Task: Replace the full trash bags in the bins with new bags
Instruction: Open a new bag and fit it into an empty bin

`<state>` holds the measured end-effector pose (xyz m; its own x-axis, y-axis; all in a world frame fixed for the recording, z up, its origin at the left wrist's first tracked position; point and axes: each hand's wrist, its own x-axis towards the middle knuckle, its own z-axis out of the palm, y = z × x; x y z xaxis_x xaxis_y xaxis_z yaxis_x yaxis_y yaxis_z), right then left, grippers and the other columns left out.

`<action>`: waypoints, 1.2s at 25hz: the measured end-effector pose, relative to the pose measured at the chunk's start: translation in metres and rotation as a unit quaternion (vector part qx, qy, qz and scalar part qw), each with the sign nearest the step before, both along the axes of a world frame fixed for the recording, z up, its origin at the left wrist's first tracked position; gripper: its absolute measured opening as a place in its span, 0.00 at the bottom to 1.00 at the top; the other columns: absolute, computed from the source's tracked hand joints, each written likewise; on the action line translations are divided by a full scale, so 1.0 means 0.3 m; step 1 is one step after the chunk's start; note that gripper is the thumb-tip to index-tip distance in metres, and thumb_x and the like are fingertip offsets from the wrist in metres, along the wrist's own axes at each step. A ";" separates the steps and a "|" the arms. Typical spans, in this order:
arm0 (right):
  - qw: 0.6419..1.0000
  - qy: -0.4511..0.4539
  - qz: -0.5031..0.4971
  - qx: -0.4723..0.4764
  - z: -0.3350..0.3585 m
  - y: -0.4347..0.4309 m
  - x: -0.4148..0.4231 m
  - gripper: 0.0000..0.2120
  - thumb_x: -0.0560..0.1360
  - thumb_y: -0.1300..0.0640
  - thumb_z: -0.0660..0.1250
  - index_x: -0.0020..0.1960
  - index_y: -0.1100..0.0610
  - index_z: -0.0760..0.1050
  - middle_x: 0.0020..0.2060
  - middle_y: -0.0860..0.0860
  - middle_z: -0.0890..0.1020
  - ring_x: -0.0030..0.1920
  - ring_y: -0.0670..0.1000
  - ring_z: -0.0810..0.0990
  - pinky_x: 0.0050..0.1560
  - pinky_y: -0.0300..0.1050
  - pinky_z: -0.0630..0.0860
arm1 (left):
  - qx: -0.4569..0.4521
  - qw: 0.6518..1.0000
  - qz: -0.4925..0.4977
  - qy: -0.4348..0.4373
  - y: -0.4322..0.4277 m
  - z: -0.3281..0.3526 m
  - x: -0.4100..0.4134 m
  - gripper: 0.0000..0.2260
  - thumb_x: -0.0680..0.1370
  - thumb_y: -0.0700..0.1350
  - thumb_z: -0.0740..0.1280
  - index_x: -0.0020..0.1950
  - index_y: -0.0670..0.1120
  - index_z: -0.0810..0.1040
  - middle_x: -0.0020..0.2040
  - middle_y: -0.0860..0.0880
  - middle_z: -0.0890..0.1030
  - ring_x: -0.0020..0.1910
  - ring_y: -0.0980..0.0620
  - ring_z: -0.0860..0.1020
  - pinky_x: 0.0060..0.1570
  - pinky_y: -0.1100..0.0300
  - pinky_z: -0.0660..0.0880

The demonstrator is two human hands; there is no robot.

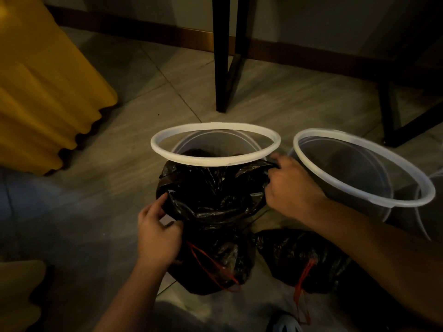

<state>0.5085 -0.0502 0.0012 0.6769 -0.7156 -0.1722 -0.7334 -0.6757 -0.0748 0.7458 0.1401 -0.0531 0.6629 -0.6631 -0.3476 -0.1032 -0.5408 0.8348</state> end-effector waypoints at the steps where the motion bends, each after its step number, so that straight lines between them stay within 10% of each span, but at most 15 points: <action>1: 1.000 -0.006 -0.003 -0.012 0.008 -0.008 0.005 0.09 0.74 0.60 0.66 0.39 0.61 0.83 0.48 0.63 0.84 0.55 0.66 0.80 0.58 0.58 0.78 | 0.001 1.000 0.030 -0.010 -0.010 0.004 0.011 0.26 0.75 0.34 0.71 0.69 0.57 0.80 0.70 0.50 0.71 0.62 0.56 0.79 0.56 0.48 0.83; 6: 0.999 -0.040 -0.027 0.017 0.032 0.000 0.049 0.05 0.66 0.61 0.73 0.35 0.63 0.82 0.39 0.64 0.82 0.44 0.66 0.80 0.50 0.58 0.80 | 0.002 0.987 0.074 -0.139 -0.083 0.076 0.055 0.09 0.77 0.43 0.69 0.53 0.55 0.85 0.60 0.47 0.78 0.54 0.68 0.75 0.53 0.66 0.71; 10: 0.990 -0.091 -0.077 0.078 -0.015 -0.054 0.096 0.10 0.78 0.58 0.66 0.53 0.63 0.83 0.61 0.62 0.80 0.60 0.61 0.79 0.64 0.56 0.77 | 0.040 0.986 0.006 -0.163 -0.166 0.102 0.074 0.12 0.79 0.48 0.69 0.62 0.52 0.85 0.54 0.47 0.84 0.56 0.49 0.82 0.61 0.47 0.78; 15: 0.974 -0.148 -0.148 0.085 -0.047 -0.096 0.104 0.19 0.82 0.61 0.64 0.71 0.64 0.74 0.61 0.61 0.82 0.59 0.60 0.83 0.60 0.51 0.80 | 0.031 0.998 0.010 -0.059 -0.197 0.070 0.083 0.14 0.82 0.44 0.68 0.67 0.52 0.82 0.53 0.52 0.87 0.52 0.54 0.85 0.59 0.50 0.81; 30: 0.920 -0.189 -0.280 0.199 -0.097 -0.173 0.131 0.07 0.82 0.56 0.66 0.59 0.55 0.78 0.50 0.49 0.78 0.55 0.53 0.80 0.52 0.46 0.74 | 0.070 0.987 -0.045 -0.136 -0.221 0.075 0.177 0.14 0.82 0.53 0.65 0.67 0.57 0.79 0.58 0.56 0.85 0.45 0.64 0.79 0.49 0.55 0.74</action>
<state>0.5477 -0.1022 -0.0280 0.2863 -0.9017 -0.3241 -0.8294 -0.0639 -0.5550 0.7988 0.0737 -0.0306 0.6845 -0.6821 -0.2573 -0.3662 -0.6269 0.6877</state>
